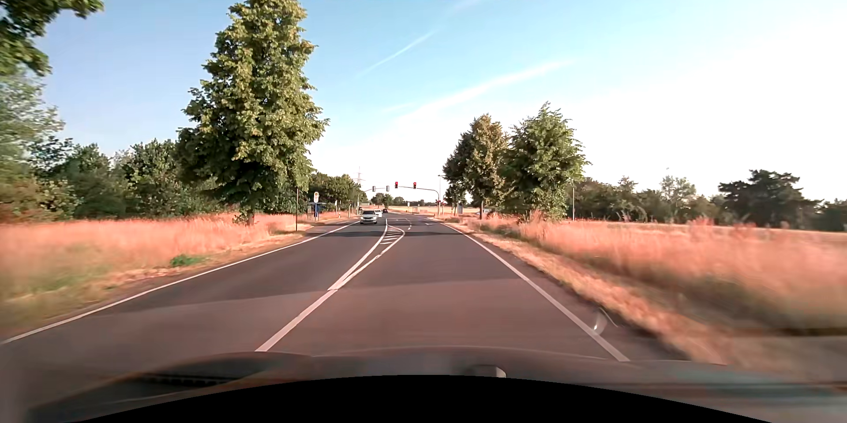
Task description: Follow the waypoints while adhering to traffic rules and regulations
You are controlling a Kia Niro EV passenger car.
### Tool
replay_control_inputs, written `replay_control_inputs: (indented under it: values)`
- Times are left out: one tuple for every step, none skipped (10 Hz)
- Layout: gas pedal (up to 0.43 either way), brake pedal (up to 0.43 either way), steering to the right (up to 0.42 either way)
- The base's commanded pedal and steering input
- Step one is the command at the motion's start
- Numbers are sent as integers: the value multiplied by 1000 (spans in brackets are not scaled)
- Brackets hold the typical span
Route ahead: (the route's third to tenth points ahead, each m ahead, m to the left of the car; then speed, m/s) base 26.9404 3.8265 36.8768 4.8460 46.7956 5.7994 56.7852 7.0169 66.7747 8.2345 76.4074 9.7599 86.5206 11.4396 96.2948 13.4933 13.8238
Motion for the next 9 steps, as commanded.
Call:
replay_control_inputs:
  values:
    - [0,171,-12]
    - [0,165,-12]
    - [0,177,-12]
    - [0,177,-12]
    - [0,177,-12]
    - [0,189,-12]
    - [0,189,-13]
    - [0,189,-13]
    - [0,195,-13]
